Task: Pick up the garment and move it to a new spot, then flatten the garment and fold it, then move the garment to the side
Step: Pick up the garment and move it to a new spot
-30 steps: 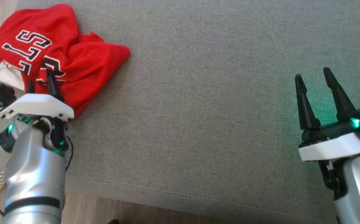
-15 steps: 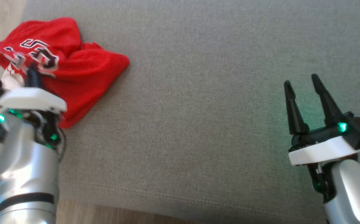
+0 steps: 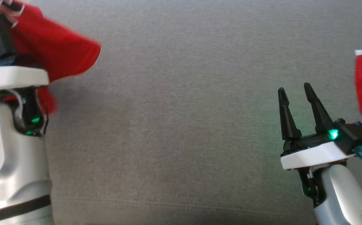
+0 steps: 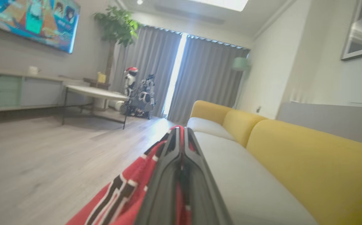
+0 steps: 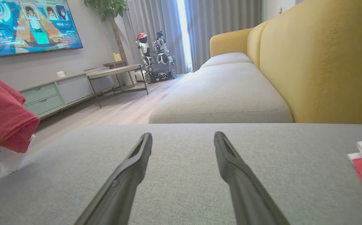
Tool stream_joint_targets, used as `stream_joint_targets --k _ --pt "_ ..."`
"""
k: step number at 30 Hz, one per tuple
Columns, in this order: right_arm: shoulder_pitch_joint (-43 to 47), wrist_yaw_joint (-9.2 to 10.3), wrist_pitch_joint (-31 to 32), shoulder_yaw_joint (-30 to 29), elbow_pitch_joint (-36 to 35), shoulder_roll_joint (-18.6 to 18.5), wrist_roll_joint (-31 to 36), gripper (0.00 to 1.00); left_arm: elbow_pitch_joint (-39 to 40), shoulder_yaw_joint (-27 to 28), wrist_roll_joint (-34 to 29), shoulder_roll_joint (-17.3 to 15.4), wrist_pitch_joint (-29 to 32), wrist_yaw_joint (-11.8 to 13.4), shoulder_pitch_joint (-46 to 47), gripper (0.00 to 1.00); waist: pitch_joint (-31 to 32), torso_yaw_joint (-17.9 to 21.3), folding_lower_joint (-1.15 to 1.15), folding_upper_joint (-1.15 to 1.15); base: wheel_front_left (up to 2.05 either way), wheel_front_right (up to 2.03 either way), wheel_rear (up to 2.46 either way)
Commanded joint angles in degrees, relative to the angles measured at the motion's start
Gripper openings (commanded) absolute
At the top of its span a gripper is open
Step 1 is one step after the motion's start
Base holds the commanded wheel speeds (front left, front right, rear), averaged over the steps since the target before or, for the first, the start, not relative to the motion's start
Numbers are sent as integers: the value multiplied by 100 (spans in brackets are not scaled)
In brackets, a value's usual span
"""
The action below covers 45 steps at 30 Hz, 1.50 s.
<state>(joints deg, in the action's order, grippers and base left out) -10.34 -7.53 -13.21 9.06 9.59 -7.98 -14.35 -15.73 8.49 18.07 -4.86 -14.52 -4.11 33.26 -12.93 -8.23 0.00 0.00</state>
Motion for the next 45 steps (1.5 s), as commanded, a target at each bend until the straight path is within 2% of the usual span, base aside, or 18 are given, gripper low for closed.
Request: stream_joint_targets --k 1,5,11,16,22,23,24,25,27,30,35,36,41,44,45 --pt "-235 4 -79 88 -146 35 -47 100 367 -13 -101 -144 -47 -66 294 0 70 164 0 0 0 0 0" --pt "-268 4 -127 24 -85 113 -75 100 755 -714 -311 -38 31 -187 467 0 96 446 0 0 0 0 0" --pt "-379 4 -164 22 -17 228 -99 100 874 -2279 -417 144 442 -292 498 0 49 965 0 0 0 0 0" --pt "-543 4 -175 79 -18 313 -157 100 324 -3617 -375 192 573 -306 366 0 -147 1426 0 0 0 0 0" --pt "-656 4 -177 40 -90 365 -188 100 -475 -5037 197 196 409 -84 290 0 -313 1751 0 0 0 0 0" --pt "-659 4 -177 17 -100 368 -187 100 -565 -5243 284 197 373 -44 306 35 -326 1764 0 0 0 0 0" --pt "-662 4 -177 -2 -109 369 -188 100 -636 -5430 373 197 338 -1 321 79 -334 1769 0 0 0 0 0" --pt "-661 4 -178 -22 -116 367 -187 100 -691 -5597 474 197 304 40 332 100 -336 1765 0 0 0 0 0" --pt "-650 4 -178 -76 -125 359 -177 100 -777 -5870 693 197 247 115 360 100 -323 1722 0 0 0 0 0" --pt "-629 4 -178 -109 -118 343 -147 100 -862 -6031 960 197 124 328 442 100 -257 1591 0 0 0 0 0" --pt "-535 4 -178 -131 -64 295 -104 100 -818 -5761 1294 198 -26 650 514 100 -77 1281 0 0 0 0 0" --pt "-535 4 -178 -131 -64 295 -104 100 -818 -5761 1294 198 -26 650 514 100 -77 1281 0 0 0 0 0" --pt "-398 4 -178 -224 -29 246 -54 100 -439 -5046 1253 115 -45 800 288 100 110 933 0 0 0 0 0" --pt "-320 4 -178 -259 -7 228 -26 100 -94 -4478 1187 -30 -46 856 -48 100 219 770 0 0 0 0 0" --pt "-275 4 -178 -262 20 215 -12 100 123 -4082 1138 -108 -46 871 -328 100 294 685 0 0 0 0 0"
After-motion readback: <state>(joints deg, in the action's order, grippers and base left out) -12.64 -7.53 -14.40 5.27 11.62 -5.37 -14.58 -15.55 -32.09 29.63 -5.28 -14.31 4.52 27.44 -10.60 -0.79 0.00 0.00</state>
